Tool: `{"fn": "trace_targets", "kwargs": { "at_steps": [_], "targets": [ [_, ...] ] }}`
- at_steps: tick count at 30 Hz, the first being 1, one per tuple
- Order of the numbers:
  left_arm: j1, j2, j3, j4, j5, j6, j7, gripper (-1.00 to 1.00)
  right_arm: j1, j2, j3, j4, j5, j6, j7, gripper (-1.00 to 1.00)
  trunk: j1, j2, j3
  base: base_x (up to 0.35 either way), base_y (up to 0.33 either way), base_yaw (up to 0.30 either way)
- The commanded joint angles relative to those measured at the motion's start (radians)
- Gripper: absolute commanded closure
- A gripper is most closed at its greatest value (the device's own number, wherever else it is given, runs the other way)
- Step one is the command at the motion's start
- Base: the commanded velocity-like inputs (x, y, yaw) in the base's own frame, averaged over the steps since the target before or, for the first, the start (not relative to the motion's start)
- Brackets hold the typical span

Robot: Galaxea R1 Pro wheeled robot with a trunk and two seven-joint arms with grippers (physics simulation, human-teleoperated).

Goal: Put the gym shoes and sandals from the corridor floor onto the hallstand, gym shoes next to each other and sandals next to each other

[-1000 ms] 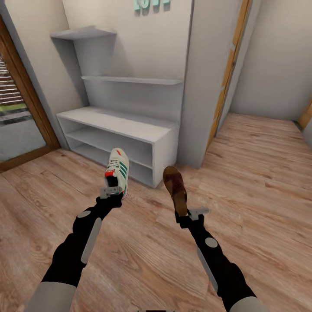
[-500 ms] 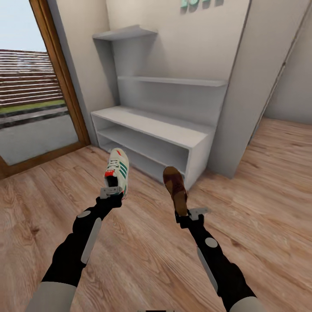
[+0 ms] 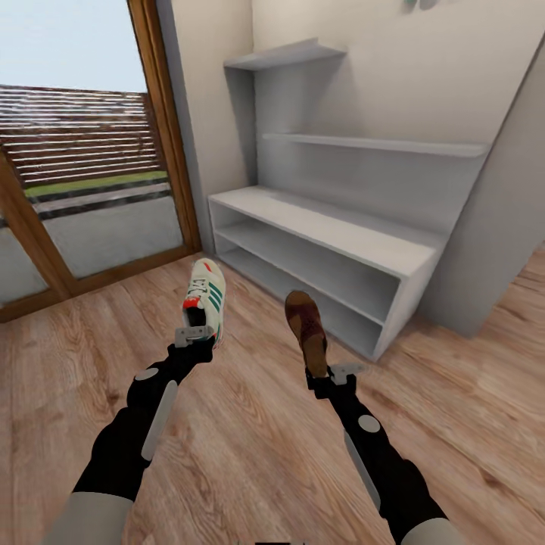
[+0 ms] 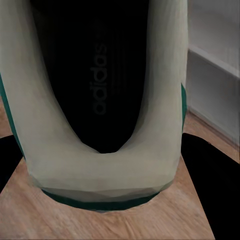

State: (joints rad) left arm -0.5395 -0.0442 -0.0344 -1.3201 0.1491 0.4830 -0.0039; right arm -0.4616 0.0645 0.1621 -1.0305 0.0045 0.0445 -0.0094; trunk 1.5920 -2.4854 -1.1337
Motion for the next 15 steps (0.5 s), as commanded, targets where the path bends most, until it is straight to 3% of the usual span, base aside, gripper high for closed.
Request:
{"fn": "trace_targets", "kwargs": {
  "at_steps": [1, 15],
  "targets": [
    [-0.001, 0.0, 0.001, -0.001, 0.007, 0.005, -0.001, 1.0, 0.0, 0.0, 0.0, -0.002, -0.003, 0.005, -0.003, 1.0, 0.0, 0.0, -0.001, 0.24, 0.266, 0.269],
    [-0.001, 0.0, 0.001, -0.001, 0.007, 0.005, -0.001, 1.0, 0.0, 0.0, 0.0, -0.002, -0.003, 0.005, -0.003, 1.0, 0.0, 0.0, -0.001, 0.262, 0.25, 0.269]
  ]
}}
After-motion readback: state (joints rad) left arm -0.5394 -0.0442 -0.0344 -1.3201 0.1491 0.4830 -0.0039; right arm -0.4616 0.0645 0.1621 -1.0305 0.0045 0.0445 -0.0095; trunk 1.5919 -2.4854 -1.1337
